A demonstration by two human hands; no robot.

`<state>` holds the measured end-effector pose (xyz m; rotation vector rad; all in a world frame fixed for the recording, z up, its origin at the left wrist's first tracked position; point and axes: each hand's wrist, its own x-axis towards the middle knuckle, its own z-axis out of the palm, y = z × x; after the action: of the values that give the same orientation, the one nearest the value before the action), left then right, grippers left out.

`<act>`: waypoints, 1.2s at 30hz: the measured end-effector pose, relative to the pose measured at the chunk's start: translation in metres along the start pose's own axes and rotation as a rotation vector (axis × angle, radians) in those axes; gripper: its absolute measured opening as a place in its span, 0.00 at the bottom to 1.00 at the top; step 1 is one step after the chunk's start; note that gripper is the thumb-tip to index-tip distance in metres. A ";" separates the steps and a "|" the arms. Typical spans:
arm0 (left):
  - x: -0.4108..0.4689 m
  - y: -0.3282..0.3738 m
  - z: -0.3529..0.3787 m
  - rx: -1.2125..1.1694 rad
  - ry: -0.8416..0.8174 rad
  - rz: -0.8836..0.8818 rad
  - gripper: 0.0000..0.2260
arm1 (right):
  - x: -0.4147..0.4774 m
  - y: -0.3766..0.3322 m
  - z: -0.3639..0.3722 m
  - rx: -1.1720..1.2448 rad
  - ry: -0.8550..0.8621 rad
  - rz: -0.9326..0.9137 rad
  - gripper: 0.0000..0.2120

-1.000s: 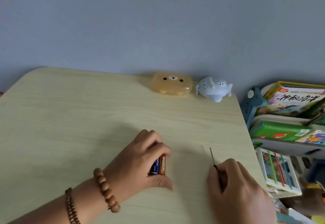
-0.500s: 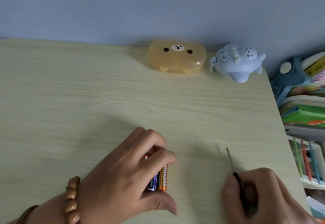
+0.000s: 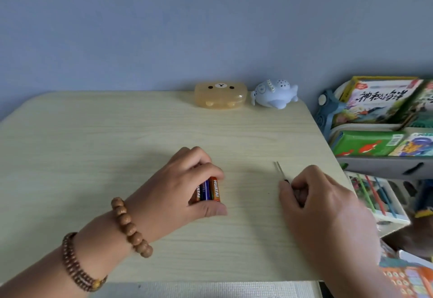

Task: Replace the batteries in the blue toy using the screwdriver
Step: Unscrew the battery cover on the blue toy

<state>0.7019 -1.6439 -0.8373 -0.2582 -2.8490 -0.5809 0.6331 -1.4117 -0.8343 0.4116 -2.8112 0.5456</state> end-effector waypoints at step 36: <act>0.001 -0.004 -0.007 -0.168 -0.057 -0.074 0.30 | 0.235 0.017 0.015 -0.119 -0.361 -0.446 0.36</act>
<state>0.7013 -1.6498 -0.8323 -0.2010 -2.8772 -0.8432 0.4066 -1.4558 -0.7849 1.1741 -2.9127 0.2216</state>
